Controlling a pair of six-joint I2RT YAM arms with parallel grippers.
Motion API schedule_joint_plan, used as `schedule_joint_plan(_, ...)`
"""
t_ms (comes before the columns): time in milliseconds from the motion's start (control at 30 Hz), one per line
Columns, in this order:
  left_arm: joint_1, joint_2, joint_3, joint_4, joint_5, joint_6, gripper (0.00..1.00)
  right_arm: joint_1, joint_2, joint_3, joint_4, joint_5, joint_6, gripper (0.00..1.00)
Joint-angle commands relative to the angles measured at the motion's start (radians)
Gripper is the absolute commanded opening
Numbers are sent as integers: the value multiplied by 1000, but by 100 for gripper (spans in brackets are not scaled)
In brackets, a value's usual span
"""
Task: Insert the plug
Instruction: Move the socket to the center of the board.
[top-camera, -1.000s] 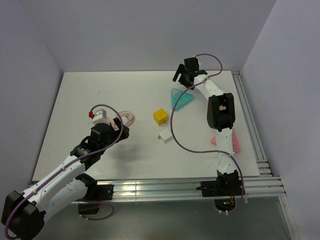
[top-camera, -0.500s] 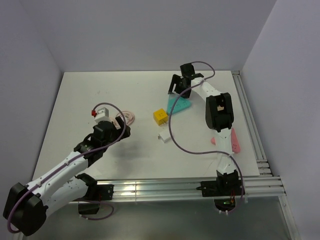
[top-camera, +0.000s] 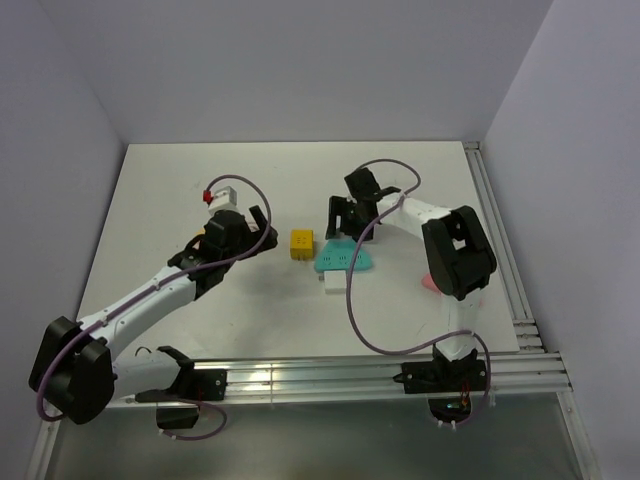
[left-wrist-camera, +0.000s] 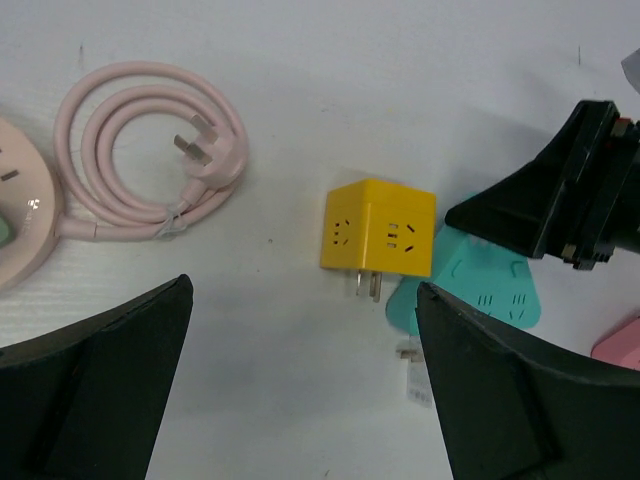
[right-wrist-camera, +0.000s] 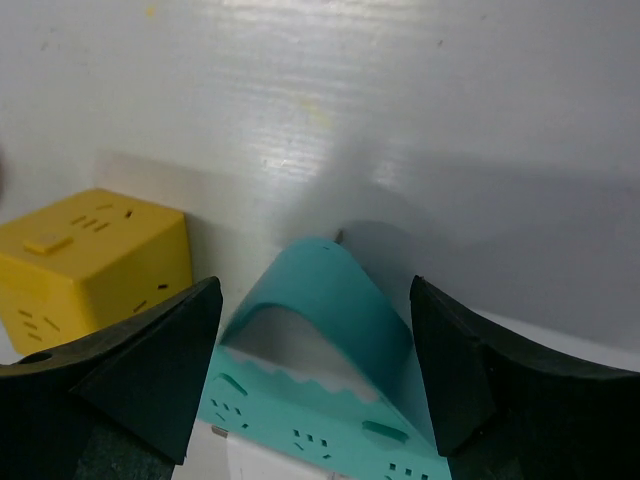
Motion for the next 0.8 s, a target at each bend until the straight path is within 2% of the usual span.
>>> schedule_joint_plan(0, 0, 34, 92, 39, 16, 40, 100, 39, -86, -68, 87, 6, 5, 83)
schedule_joint_plan(100, 0, 57, 110, 43, 9, 62, 100, 68, -135, -118, 116, 3, 15, 83)
schedule_joint_plan(400, 1, 108, 27, 221, 69, 115, 100, 71, -244, -166, 155, 88, 4, 85)
schedule_joint_plan(633, 34, 82, -57, 324, 135, 114, 99, 122, -261, -96, 114, 160, -11, 94)
schedule_joint_plan(767, 43, 16, -104, 324, 40, 94, 100, 183, -207, -4, 48, 241, 4, 95)
